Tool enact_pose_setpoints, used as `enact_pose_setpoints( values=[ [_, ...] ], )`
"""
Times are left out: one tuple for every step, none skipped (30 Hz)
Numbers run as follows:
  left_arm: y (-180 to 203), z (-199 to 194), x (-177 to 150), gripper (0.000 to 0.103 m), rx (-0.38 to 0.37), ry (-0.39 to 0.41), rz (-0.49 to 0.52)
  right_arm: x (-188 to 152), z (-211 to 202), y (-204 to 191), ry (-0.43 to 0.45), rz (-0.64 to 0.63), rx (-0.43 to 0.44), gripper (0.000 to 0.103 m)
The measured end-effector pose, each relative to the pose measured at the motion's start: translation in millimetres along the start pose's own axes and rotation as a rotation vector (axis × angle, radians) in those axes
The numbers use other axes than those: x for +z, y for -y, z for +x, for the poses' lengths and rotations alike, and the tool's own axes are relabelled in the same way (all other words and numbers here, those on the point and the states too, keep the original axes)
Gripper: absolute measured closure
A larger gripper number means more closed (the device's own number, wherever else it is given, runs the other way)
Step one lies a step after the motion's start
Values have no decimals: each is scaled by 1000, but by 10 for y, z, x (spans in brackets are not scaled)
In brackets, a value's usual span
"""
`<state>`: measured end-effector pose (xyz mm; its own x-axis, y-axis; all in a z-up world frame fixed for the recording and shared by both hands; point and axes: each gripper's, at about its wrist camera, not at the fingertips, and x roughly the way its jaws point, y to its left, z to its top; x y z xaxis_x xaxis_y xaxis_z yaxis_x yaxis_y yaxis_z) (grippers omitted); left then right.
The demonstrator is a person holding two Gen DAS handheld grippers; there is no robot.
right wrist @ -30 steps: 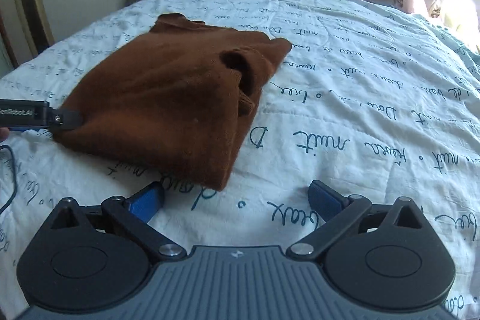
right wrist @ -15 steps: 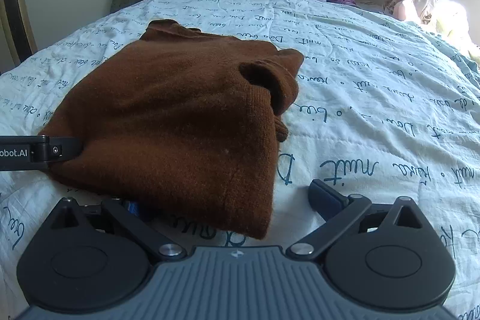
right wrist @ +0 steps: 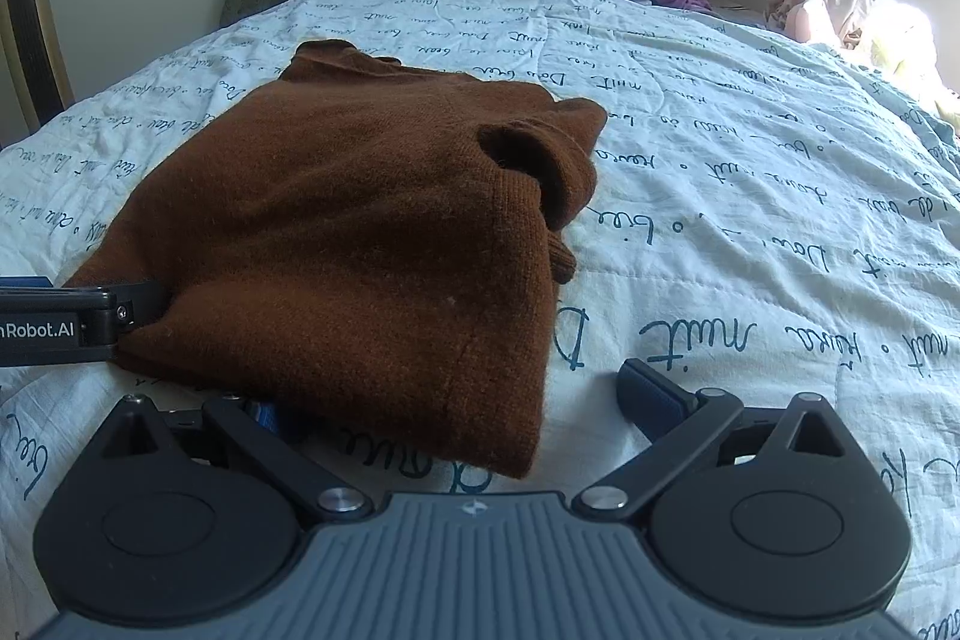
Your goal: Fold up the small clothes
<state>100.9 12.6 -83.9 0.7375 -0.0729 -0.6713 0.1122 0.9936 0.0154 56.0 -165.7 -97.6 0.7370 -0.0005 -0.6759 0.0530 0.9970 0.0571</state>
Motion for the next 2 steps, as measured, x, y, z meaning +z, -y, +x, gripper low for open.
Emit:
enact_pose_setpoints(
  values=[
    [2,-3,-2,0,1,6,2,1,0,0,0,0,0,0],
    [6,-3,-5,0,6,9,3,-2,-4,1,1,0,0,0]
  ],
)
